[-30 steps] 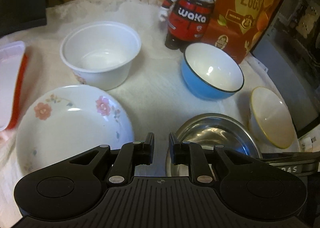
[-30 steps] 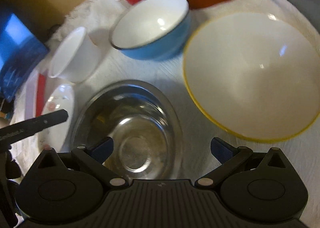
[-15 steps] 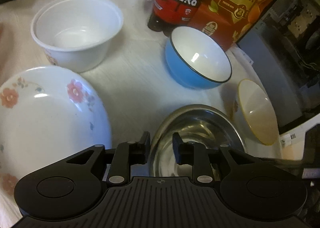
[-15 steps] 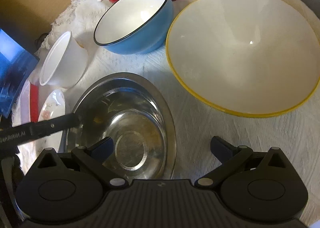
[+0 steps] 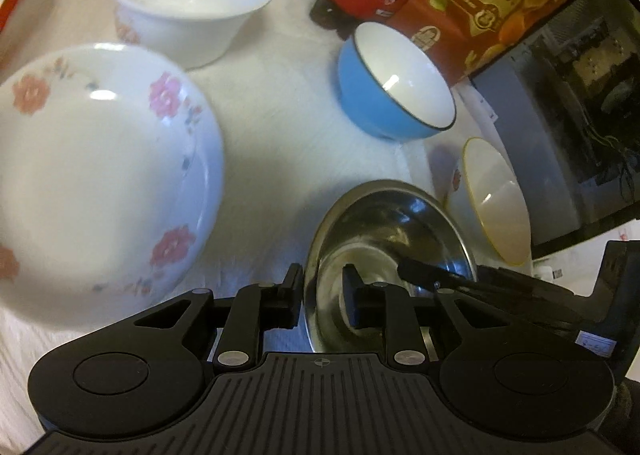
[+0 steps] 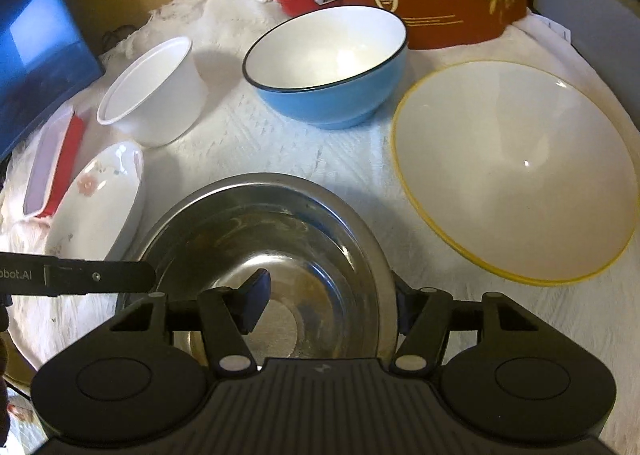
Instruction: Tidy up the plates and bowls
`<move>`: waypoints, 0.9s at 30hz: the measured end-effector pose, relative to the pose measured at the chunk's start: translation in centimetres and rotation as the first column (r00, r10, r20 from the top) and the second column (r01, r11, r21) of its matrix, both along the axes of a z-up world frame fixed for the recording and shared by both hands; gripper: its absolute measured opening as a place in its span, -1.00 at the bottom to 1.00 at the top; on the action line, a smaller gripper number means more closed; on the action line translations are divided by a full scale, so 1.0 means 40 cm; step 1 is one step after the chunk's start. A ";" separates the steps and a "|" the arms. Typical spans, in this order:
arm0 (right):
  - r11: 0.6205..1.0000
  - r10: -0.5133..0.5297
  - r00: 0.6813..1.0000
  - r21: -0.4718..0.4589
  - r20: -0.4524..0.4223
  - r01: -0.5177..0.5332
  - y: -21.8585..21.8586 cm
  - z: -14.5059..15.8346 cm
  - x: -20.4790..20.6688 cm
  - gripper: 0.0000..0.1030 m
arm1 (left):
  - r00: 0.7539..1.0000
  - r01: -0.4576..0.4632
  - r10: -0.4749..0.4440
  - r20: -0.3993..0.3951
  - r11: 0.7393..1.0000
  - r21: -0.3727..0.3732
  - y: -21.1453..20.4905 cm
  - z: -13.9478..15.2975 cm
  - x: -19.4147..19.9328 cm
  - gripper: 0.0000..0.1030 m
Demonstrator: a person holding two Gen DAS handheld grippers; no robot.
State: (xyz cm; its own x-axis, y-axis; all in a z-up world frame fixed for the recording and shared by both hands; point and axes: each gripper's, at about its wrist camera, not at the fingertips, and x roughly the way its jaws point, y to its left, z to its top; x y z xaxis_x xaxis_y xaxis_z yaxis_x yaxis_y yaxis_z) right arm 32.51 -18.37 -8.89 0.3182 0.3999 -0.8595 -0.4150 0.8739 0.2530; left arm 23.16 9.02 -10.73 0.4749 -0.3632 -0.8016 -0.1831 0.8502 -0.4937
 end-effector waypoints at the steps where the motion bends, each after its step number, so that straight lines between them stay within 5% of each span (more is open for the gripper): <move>1: 1.000 0.003 1.000 0.001 0.007 -0.003 0.009 0.003 0.000 0.21 | 1.000 -0.004 0.004 0.000 1.000 0.011 -0.002 0.000 -0.002 -0.49; 18: 0.997 0.078 0.997 0.011 -0.021 -0.077 0.098 0.033 0.012 0.24 | 0.995 -0.094 0.094 -0.012 0.996 -0.007 0.071 0.017 -0.054 -0.45; 27: 0.972 0.182 0.978 0.134 0.104 -0.195 0.317 0.161 0.012 0.25 | 0.960 -0.263 0.249 0.124 0.959 0.105 0.242 0.144 -0.096 -0.44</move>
State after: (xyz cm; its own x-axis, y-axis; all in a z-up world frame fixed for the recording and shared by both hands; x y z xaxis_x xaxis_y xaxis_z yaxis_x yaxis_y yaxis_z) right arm 32.98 -5.68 -2.44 0.2992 0.5765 -0.7603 -0.5955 0.7354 0.3233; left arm 19.33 18.69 -4.96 0.6259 -0.1232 -0.7701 -0.3532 0.8356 -0.4208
